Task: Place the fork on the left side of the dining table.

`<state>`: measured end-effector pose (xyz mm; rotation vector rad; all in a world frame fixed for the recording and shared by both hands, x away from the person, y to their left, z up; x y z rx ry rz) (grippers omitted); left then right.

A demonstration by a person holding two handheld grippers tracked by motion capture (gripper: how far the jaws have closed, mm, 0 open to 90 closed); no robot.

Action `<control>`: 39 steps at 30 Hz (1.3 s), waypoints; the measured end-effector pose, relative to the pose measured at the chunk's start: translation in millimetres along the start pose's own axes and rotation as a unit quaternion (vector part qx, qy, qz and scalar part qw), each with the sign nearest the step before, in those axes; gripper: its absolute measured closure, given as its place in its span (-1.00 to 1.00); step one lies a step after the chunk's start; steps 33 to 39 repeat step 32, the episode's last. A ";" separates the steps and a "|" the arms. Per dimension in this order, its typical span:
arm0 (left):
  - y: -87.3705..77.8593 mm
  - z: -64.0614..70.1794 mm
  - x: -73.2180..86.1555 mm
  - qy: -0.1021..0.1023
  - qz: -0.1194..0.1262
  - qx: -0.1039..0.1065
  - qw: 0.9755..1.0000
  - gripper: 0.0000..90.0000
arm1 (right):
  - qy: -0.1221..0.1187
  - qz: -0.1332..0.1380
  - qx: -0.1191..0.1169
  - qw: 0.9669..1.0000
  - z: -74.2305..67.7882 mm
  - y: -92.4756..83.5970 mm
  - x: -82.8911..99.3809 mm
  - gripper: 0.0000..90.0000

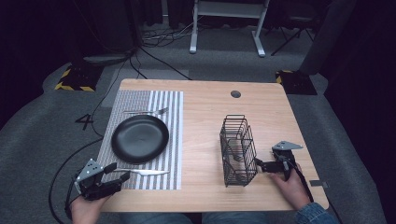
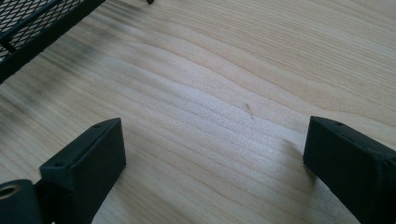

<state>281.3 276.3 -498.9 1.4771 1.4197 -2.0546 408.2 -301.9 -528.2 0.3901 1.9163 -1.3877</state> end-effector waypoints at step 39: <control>34.8 27.8 30.3 0.108 -0.047 -0.010 0.993 -0.92 | 0.000 0.001 -0.004 1.000 -0.5 -0.7 0.6 -0.85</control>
Point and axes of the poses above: each handheld gripper's, and its own axes: y roughly forward along the jaws, x roughly out of its underside, z roughly to its right, the point moved 3 cm from there along y, roughly forward along the jaws, and after that the axes turned 14 degrees about y, right-handed, at the moved point
